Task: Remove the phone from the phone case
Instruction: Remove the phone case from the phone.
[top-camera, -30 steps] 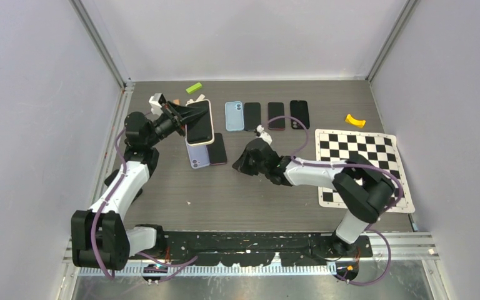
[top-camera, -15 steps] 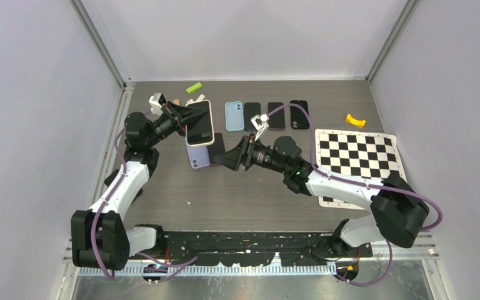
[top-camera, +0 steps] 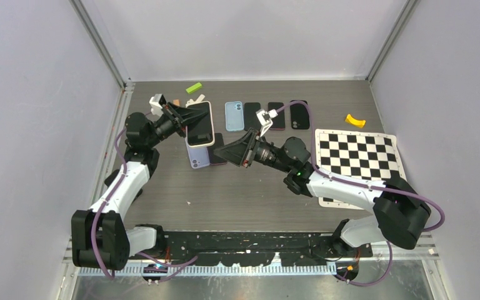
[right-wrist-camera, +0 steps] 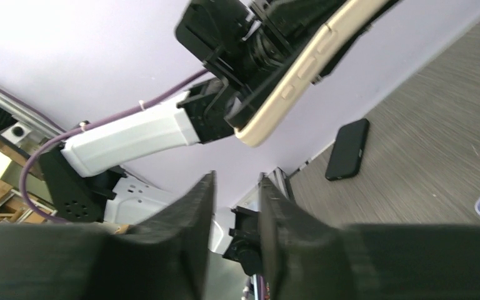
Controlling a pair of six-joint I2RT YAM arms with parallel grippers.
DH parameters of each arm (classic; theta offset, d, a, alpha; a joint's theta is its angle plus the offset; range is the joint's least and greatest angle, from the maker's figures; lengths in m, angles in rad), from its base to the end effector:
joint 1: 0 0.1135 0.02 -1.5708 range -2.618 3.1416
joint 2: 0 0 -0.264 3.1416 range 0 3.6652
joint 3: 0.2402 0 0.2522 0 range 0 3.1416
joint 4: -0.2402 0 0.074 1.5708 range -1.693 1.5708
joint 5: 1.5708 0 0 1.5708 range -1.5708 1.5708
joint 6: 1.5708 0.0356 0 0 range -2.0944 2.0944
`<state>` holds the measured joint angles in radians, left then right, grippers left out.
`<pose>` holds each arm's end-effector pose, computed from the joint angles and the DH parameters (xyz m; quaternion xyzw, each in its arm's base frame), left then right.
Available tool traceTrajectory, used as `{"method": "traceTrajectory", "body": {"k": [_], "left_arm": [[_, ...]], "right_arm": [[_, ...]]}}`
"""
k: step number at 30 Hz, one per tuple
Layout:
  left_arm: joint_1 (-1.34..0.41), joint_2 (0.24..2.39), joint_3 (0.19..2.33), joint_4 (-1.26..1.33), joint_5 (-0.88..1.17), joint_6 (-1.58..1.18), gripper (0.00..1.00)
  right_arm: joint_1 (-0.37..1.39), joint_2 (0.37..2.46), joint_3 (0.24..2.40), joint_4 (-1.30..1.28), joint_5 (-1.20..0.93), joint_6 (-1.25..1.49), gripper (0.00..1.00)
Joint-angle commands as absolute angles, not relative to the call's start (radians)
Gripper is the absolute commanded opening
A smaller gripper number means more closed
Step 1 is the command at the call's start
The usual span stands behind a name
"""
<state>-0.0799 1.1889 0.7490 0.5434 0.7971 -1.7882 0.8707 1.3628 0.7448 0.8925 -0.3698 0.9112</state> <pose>0.2643 -0.0467 0.3187 -0.2760 0.6227 -0.7049 0.1981 0.1854 0.2401 0.3078 -0.1345 0.5963 0.6792 0.4063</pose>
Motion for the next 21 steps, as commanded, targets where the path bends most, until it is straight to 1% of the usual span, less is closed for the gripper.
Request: {"method": "traceTrajectory", "body": {"k": [1, 2, 3, 6, 8, 9, 13, 21], "left_arm": [[-0.076, 1.164, 0.753, 0.594, 0.809, -1.766, 0.00], [-0.077, 1.165, 0.753, 0.595, 0.810, -1.764, 0.00], [-0.076, 1.166, 0.752, 0.595, 0.810, -1.763, 0.00], [-0.076, 1.164, 0.751, 0.595, 0.811, -1.760, 0.00], [-0.076, 1.161, 0.749, 0.595, 0.812, -1.759, 0.00], [-0.076, 1.159, 0.747, 0.594, 0.812, -1.759, 0.00], [-0.076, 1.160, 0.744, 0.603, 0.817, -1.770, 0.00], [-0.076, 1.154, 0.749, 0.609, 0.820, -1.780, 0.00]], "right_arm": [[0.874, 1.321, 0.758, 1.041, -0.384, 0.973, 0.29], [0.875, 1.322, 0.760, 1.046, -0.385, 0.979, 0.25], [0.875, 1.324, 0.765, 1.055, -0.390, 0.989, 0.24], [0.874, 1.334, 0.782, 1.060, -0.393, 1.001, 0.23], [0.874, 1.347, 0.797, 1.052, -0.395, 1.004, 0.24], [0.874, 1.356, 0.807, 1.052, -0.396, 1.002, 0.26], [0.874, 1.382, 0.829, 1.047, -0.383, 1.007, 0.30], [0.875, 1.432, 0.860, 1.033, -0.369, 1.019, 0.32]]}}
